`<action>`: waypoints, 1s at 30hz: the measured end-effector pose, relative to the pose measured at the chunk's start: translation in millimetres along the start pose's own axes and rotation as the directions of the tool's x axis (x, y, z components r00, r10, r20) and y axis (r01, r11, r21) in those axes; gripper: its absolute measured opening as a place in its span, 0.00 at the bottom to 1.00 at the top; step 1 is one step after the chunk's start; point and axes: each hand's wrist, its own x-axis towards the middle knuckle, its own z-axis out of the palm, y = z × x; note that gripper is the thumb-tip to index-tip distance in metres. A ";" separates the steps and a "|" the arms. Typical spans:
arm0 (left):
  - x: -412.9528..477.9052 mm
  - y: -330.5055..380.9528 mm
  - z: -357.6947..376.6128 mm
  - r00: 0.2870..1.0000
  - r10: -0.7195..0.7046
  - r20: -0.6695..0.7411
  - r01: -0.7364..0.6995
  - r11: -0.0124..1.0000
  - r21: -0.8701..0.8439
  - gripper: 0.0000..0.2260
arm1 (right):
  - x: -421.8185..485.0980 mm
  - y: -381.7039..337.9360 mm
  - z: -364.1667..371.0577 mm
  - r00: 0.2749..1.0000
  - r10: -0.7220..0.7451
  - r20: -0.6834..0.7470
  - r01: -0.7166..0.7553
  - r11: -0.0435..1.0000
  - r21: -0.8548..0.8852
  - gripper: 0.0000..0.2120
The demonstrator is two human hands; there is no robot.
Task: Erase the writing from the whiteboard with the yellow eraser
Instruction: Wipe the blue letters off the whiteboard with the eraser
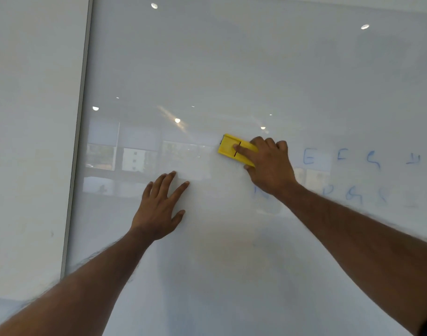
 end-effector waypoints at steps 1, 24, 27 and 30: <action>4.1 4.0 -1.6 1.000 0.018 0.014 -0.018 1.000 0.006 0.33 | -2.1 -5.6 1.1 1.000 0.013 0.003 -0.013 1.000 0.017 0.28; 31.7 33.6 3.4 0.995 -0.043 -0.087 0.041 0.999 -0.031 0.34 | -90.0 13.4 23.8 0.933 -0.355 0.063 0.356 0.934 -0.001 0.26; 34.3 38.1 0.5 0.995 -0.042 -0.087 0.042 0.999 0.002 0.34 | -54.5 38.1 7.9 0.974 -0.226 0.025 0.226 0.974 -0.017 0.27; 41.3 41.1 -3.8 0.994 -0.004 -0.106 0.004 1.000 0.006 0.34 | -33.4 47.6 0.7 0.994 -0.113 0.006 0.113 0.994 -0.009 0.27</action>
